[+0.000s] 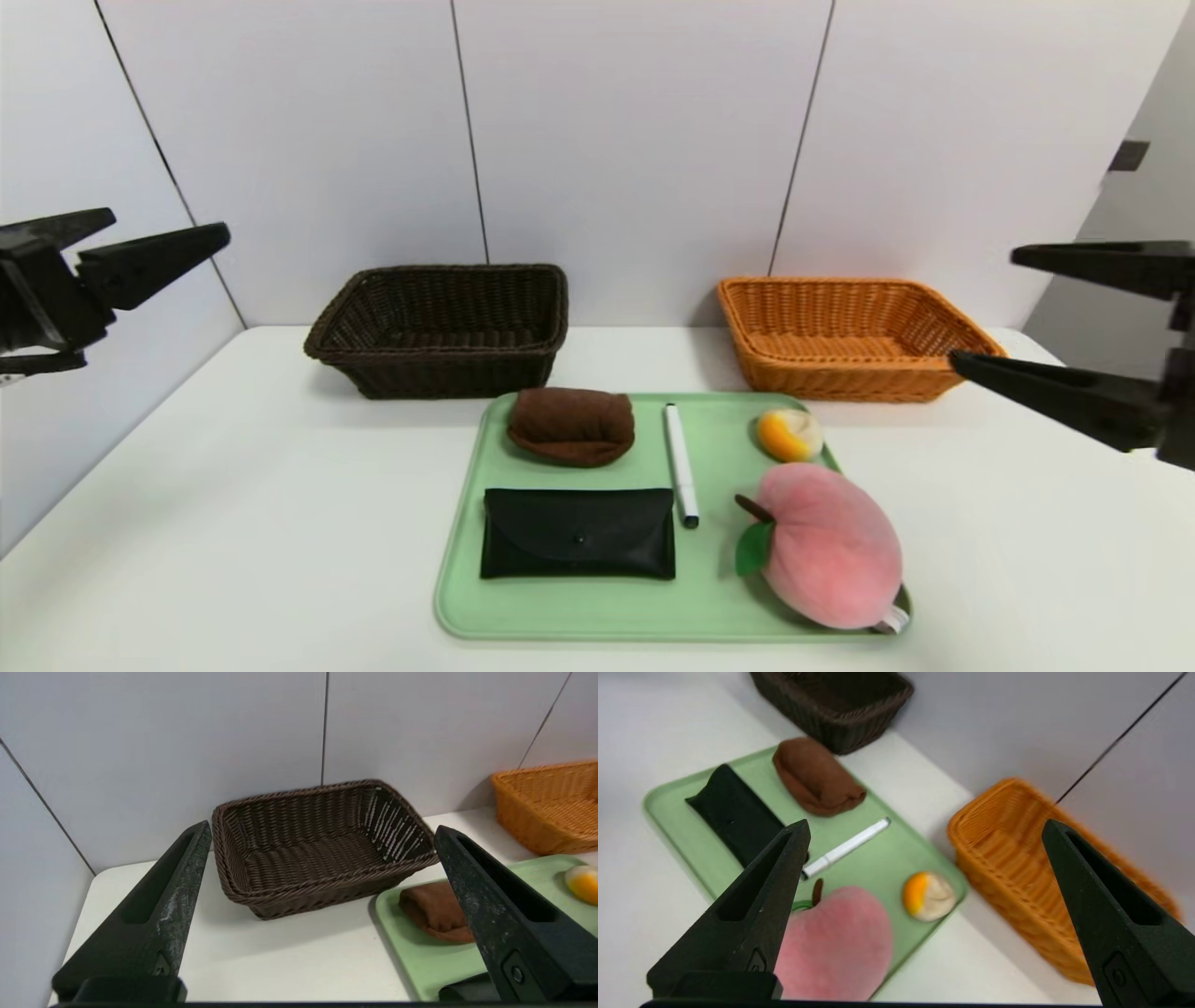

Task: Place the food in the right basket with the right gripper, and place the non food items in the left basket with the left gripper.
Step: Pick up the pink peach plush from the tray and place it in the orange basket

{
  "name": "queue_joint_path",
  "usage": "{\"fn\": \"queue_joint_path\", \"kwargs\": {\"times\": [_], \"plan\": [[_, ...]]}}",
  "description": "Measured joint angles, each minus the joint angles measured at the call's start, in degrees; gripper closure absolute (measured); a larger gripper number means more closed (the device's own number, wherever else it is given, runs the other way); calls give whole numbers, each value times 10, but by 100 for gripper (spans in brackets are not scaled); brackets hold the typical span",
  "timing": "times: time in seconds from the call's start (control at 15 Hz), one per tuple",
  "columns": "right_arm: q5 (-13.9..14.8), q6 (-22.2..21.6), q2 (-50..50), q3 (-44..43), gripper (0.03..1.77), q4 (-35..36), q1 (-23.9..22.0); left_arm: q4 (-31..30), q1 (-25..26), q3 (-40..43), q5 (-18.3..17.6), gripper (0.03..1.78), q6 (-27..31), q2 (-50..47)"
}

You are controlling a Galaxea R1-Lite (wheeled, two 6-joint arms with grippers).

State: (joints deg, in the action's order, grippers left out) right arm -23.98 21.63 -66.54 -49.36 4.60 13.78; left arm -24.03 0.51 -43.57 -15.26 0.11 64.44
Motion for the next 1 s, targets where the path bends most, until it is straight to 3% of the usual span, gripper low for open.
{"fn": "queue_joint_path", "kwargs": {"times": [0.27,0.4,0.6,1.0], "plan": [[112,-12,-96,-63,9,-120,41,-1,-18,-3,1,12,25,56],[144,-23,-131,-96,9,-196,53,-3,-22,-7,1,12,28,76],[144,-66,-162,-129,9,-301,86,-56,-24,3,2,12,27,98],[118,-76,-190,-145,9,-375,144,-83,-24,37,3,12,24,111]]}}
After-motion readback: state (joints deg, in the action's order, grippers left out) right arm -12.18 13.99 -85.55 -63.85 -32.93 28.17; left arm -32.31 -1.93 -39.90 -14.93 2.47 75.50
